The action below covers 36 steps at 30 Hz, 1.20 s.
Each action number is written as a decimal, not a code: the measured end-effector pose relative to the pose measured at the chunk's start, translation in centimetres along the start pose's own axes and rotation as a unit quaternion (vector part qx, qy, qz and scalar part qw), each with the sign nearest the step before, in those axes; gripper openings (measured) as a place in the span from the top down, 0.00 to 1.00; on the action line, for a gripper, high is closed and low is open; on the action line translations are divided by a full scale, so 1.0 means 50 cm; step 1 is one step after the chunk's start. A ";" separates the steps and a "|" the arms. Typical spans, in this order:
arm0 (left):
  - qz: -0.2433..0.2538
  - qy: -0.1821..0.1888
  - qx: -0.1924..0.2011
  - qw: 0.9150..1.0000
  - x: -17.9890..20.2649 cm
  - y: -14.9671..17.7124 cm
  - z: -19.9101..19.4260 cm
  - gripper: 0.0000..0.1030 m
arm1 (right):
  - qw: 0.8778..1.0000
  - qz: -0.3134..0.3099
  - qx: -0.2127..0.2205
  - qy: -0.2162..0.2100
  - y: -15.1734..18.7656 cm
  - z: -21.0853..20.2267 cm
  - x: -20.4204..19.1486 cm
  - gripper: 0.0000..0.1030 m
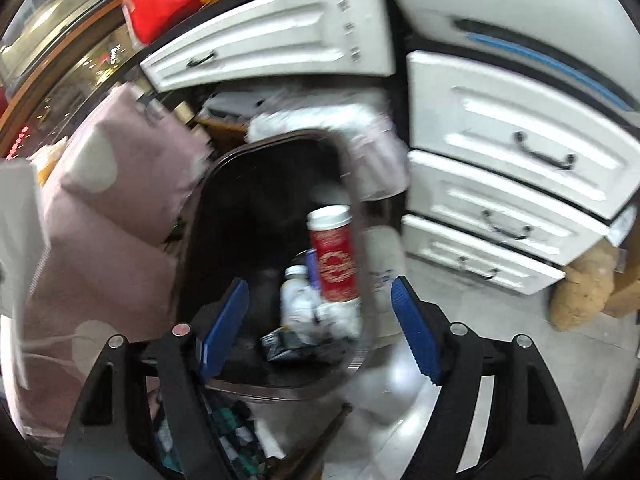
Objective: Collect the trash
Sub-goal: 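Lower the white mask into the bin and open the left gripper, then move the right gripper to the table and grasp the white paper wrapper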
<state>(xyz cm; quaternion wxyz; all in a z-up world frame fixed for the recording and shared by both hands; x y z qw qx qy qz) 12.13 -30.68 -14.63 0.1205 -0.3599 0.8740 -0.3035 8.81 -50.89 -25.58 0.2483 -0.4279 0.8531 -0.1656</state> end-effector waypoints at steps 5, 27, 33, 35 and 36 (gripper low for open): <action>0.031 0.003 -0.038 0.999 0.049 0.008 0.073 0.93 | 0.999 0.032 0.027 0.016 -0.019 -0.046 0.058 0.25; 0.048 -0.023 -0.113 0.992 0.089 0.022 0.254 0.14 | 0.996 0.048 0.081 -0.001 -0.048 -0.148 0.078 0.22; 0.046 0.009 -0.081 0.996 0.097 0.008 0.161 0.10 | 0.996 0.035 0.086 -0.010 -0.061 -0.157 0.049 0.22; 0.044 0.024 -0.068 0.996 0.098 0.005 0.123 0.09 | 0.995 0.029 0.090 -0.020 -0.068 -0.163 0.029 0.22; 0.045 0.031 -0.057 0.997 0.095 0.004 0.094 0.08 | 0.995 0.023 0.092 -0.028 -0.073 -0.165 0.014 0.22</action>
Point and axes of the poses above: each gripper's, at about its wrist camera, not at the fingertips, and z roughly the way its jaws point, x to its right, y to its underside, the point moved 5 cm from there along z, roughly the way its jaws point, and after that the axes turned 7 degrees about z, right-handed, at the moved point
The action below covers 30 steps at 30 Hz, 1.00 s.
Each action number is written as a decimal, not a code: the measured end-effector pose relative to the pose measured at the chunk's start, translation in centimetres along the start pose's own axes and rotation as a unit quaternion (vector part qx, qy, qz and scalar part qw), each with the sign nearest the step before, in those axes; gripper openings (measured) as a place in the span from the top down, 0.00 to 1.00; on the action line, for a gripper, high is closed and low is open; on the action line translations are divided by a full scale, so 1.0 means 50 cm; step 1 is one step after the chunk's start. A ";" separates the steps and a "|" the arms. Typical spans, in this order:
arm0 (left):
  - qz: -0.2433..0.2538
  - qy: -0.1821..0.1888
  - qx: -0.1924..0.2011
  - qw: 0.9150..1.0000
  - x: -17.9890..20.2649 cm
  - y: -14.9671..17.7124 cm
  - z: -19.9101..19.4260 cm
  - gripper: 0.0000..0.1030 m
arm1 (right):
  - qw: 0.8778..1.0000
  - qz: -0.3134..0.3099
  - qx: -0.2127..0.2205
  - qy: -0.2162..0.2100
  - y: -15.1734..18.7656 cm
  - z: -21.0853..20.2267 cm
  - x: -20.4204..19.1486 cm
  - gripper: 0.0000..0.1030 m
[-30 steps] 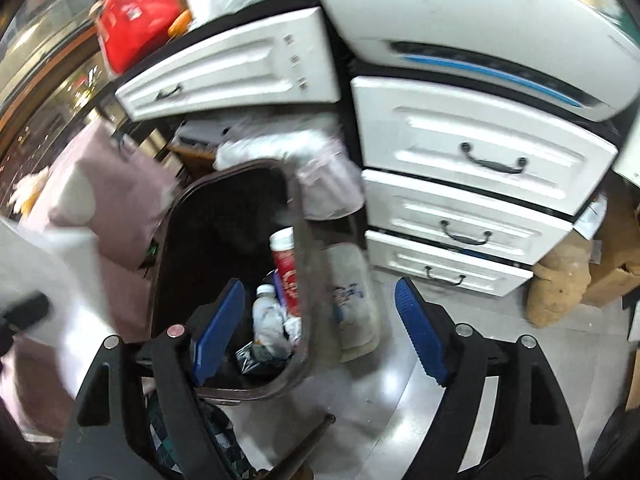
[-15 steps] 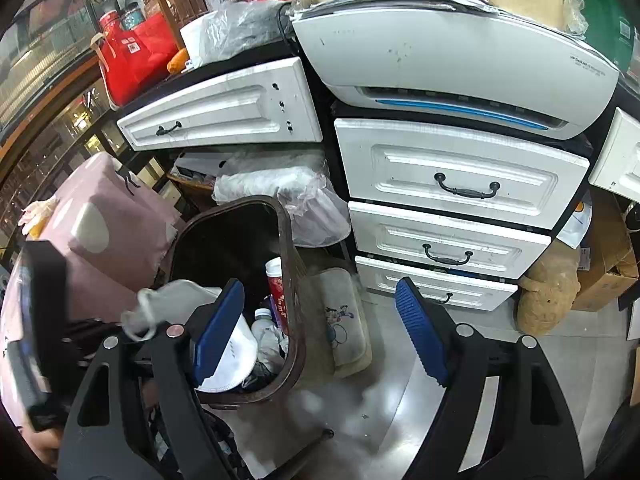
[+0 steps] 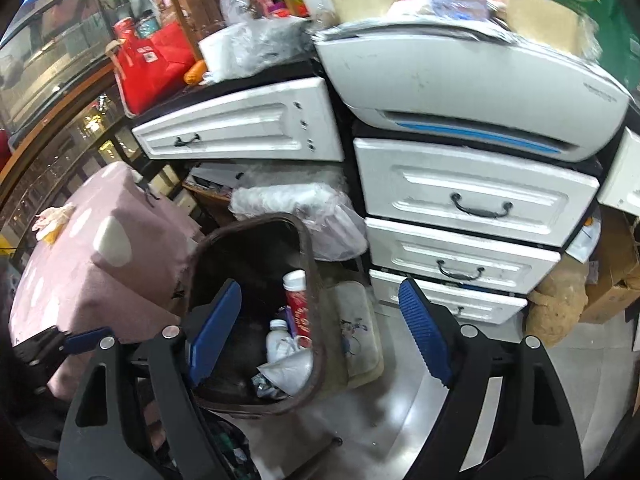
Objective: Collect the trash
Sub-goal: 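Move the right gripper to the table and grasp the white paper wrapper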
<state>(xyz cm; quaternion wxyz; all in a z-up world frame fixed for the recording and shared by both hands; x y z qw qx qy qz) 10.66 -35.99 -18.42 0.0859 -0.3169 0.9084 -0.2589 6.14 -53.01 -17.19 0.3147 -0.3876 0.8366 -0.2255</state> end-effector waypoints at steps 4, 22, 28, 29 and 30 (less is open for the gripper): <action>-0.006 0.002 0.032 0.999 -0.031 0.011 -0.101 0.05 | 0.999 -0.031 0.002 -0.028 -0.014 0.003 -0.076 0.20; -0.168 -0.184 0.092 0.964 -0.499 0.131 -0.380 0.05 | 0.918 -0.311 -0.052 -0.239 0.045 0.073 -0.689 0.19; -0.203 -0.251 0.061 0.945 -0.677 0.176 -0.394 0.05 | 0.867 -0.451 -0.039 -0.209 0.091 0.172 -0.908 0.19; -0.207 -0.256 0.058 0.942 -0.696 0.181 -0.391 0.05 | 0.858 -0.472 -0.032 -0.202 0.096 0.191 -0.936 0.19; -0.214 -0.259 0.052 0.940 -0.717 0.187 -0.386 0.05 | 0.851 -0.486 -0.029 -0.195 0.101 0.210 -0.961 0.19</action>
Point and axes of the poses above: each gripper's, at about its wrist camera, not at the fingertips, and z roughly the way its jaws point, x to its right, y to its underside, the point moved 5 cm from there along z, roughly the way its jaws point, and after that the axes turned 7 degrees about z, right-handed, at the moved point
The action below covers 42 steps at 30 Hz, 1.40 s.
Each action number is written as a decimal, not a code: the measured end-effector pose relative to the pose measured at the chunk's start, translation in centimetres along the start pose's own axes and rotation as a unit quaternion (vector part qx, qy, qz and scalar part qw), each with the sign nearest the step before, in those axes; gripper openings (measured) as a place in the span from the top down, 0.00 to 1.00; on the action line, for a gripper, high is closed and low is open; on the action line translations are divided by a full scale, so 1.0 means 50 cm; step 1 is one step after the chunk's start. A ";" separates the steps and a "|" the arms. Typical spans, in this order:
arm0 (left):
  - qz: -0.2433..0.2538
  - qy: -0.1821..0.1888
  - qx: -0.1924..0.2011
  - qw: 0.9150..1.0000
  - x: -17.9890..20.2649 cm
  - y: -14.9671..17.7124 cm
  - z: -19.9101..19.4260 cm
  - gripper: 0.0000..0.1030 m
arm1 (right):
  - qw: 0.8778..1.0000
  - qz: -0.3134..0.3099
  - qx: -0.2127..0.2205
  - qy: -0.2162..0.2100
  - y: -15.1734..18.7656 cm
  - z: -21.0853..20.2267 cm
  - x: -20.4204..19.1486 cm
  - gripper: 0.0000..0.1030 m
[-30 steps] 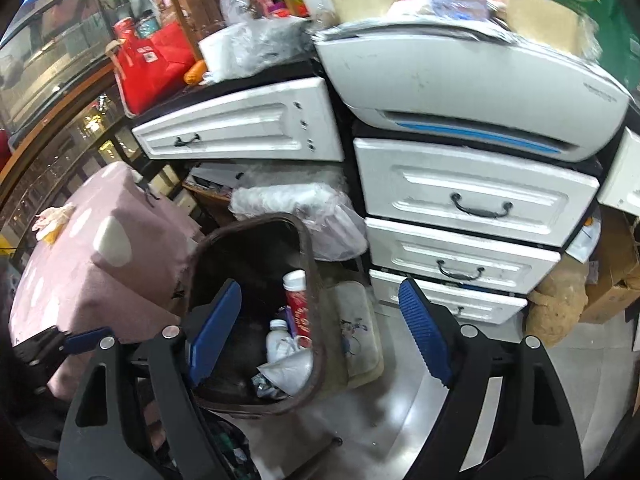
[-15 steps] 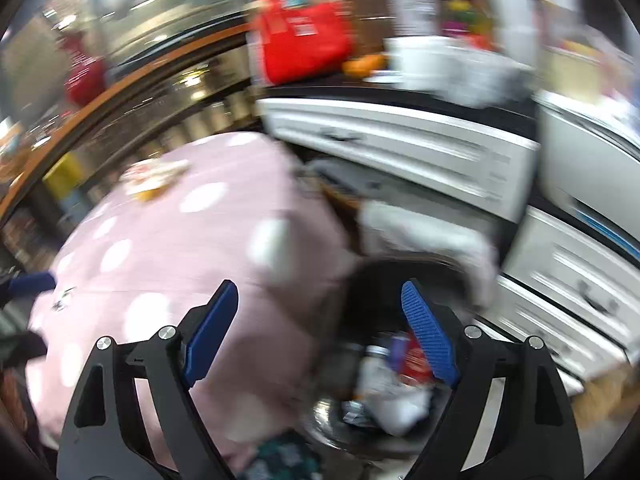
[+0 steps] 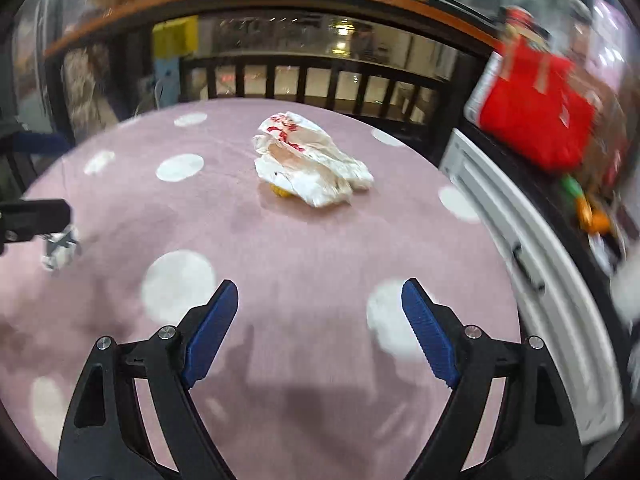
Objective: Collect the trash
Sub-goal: 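Move the right gripper to the table and grasp the white paper wrapper, then grasp the yellow foam net with the left gripper while the right holds the wrapper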
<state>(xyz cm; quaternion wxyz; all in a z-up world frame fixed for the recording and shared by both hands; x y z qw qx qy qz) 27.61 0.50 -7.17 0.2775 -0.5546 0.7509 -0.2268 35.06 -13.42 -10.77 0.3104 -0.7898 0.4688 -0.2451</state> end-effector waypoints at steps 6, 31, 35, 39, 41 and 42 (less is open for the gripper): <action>-0.022 0.000 -0.027 0.999 -0.057 0.008 0.063 0.05 | 0.996 -0.081 -0.013 0.037 -0.080 0.134 -0.027 0.19; 0.075 -0.026 -0.026 0.996 0.029 -0.177 0.323 0.06 | 0.994 0.075 0.057 0.049 -0.049 -0.030 0.138 0.94; 0.064 -0.023 -0.051 0.996 0.027 -0.184 0.369 0.16 | 0.993 0.088 0.066 0.048 -0.028 -0.072 0.149 0.94; 0.025 -0.009 -0.051 0.998 0.007 -0.191 0.367 0.51 | 0.990 0.108 0.071 0.049 -0.004 -0.104 0.165 0.94; 0.017 -0.010 -0.049 0.999 0.005 -0.192 0.360 0.65 | 0.989 0.118 0.074 0.050 0.009 -0.118 0.171 0.94; 0.010 -0.009 -0.046 0.999 0.004 -0.193 0.352 0.68 | 0.988 0.124 0.076 0.051 0.017 -0.126 0.176 0.94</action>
Point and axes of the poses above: each gripper's, at about its wrist camera, not at the fingertips, and z roughly the way its jaws point, x to its right, y to its underside, the point moved 5 cm from there along z, roughly the way its jaws point, and after that the axes turned 7 degrees about z, right-handed, at the moved point
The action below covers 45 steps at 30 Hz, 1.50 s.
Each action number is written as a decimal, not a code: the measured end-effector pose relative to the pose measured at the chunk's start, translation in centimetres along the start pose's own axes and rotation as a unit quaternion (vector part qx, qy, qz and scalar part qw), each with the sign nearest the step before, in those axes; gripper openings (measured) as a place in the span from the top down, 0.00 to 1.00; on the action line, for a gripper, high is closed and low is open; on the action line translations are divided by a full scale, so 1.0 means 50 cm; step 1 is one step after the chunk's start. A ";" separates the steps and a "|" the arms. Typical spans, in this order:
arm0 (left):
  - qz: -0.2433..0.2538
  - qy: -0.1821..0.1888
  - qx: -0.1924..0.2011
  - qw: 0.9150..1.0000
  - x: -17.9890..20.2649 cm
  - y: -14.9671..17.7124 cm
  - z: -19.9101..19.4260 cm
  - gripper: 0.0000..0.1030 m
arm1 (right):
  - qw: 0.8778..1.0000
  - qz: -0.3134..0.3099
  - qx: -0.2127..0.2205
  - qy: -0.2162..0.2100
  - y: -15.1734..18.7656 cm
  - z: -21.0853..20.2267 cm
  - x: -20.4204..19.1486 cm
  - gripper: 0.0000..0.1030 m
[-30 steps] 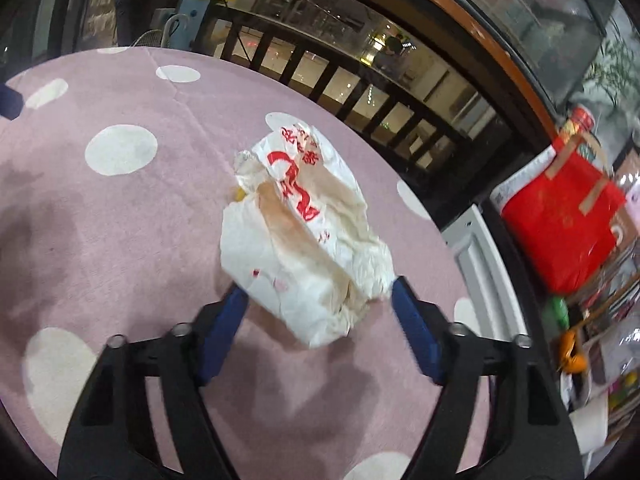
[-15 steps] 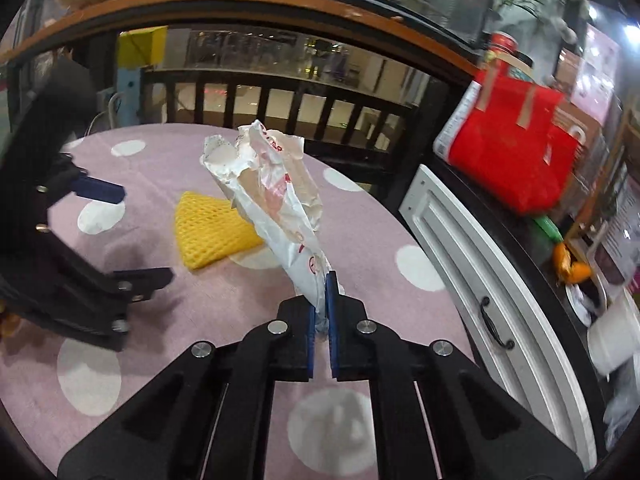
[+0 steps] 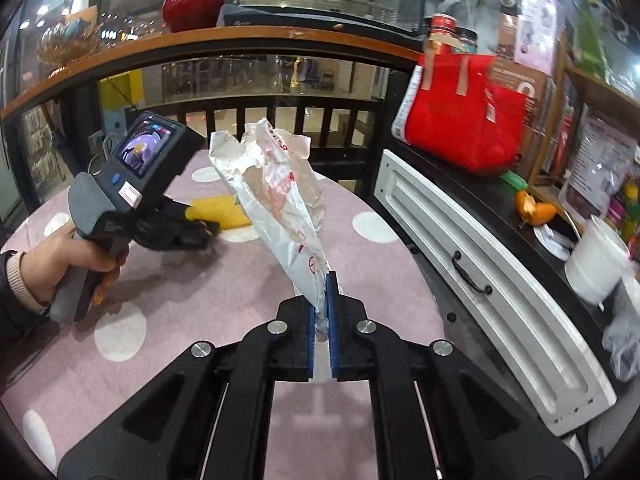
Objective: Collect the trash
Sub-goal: 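Grasp the yellow foam net with the left gripper while the right holds the wrapper, then carry the wrapper into the bin and open the right gripper while the left carries the net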
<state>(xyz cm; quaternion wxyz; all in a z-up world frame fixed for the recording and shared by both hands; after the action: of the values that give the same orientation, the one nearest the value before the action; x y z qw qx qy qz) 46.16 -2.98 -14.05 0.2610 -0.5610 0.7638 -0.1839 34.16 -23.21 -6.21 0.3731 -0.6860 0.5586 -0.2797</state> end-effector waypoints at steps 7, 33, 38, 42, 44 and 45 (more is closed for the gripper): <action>-0.018 0.021 0.027 0.999 0.009 0.022 -0.070 0.77 | 0.999 0.038 0.003 0.005 0.033 -0.044 0.031 0.94; 0.040 0.140 0.132 0.980 0.301 0.207 -0.422 0.77 | 0.982 0.168 -0.022 0.089 0.306 -0.294 0.227 0.94; 0.069 0.175 0.138 0.972 0.394 0.228 -0.461 0.77 | 0.967 0.210 -0.086 0.117 0.413 -0.263 0.289 0.94; 0.087 0.198 0.131 0.968 0.466 0.250 -0.475 0.77 | 0.950 0.251 -0.133 0.132 0.504 -0.220 0.334 0.94; 0.094 0.202 0.127 0.967 0.496 0.258 -0.476 0.77 | 0.943 0.265 -0.150 0.132 0.537 -0.202 0.348 0.94; 0.098 0.204 0.125 0.966 0.508 0.262 -0.475 0.77 | 0.940 0.271 -0.160 0.133 0.555 -0.190 0.354 0.94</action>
<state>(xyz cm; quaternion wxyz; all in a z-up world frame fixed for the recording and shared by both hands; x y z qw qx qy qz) 15.89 -23.52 -7.54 0.1847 -0.3972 0.8228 -0.3620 14.96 -45.09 -24.31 0.2430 -0.5159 0.8050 -0.1637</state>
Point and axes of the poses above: each gripper's, at about its wrist camera, not at the fingertips, and z roughly the way its jaws point, x to its right, y to its underside, the point moved 5 cm from there along z, roughly the way its jaws point, and after that the axes turned 7 degrees about z, right-handed, at the moved point
